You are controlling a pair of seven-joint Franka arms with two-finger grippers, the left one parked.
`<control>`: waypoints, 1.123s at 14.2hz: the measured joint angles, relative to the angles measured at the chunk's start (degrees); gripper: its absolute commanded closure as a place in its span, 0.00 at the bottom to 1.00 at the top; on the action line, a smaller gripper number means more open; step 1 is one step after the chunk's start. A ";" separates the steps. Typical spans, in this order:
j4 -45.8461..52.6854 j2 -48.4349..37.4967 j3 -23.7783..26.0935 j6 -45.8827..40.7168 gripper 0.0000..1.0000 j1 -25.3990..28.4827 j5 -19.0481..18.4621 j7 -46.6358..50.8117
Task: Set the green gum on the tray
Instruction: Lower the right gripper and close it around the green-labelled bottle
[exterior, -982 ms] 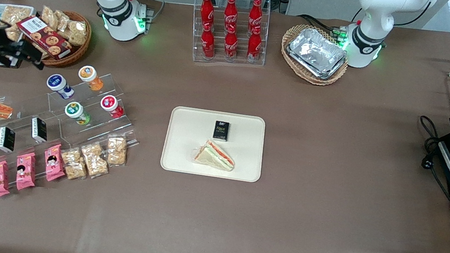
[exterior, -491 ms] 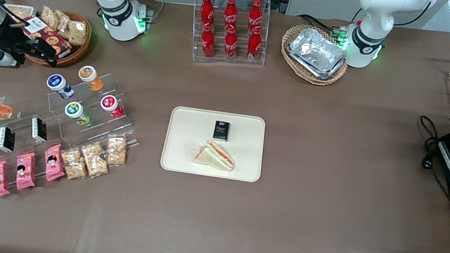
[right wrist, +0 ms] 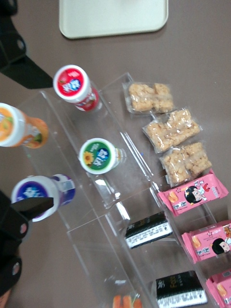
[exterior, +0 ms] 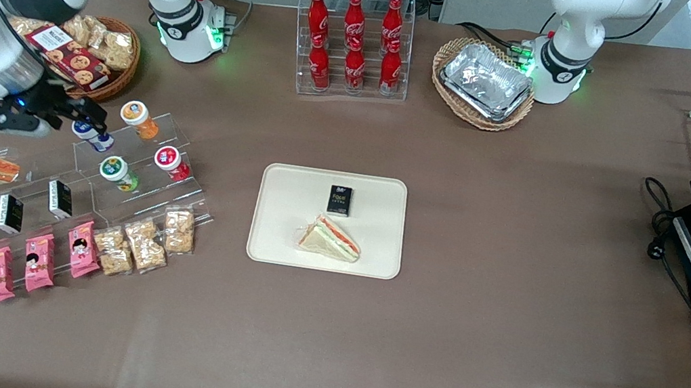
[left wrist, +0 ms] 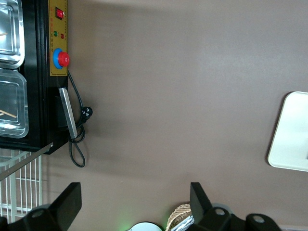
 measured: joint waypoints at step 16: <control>-10.27 11.35 -0.35 24.71 0.00 1.44 -0.19 -1.62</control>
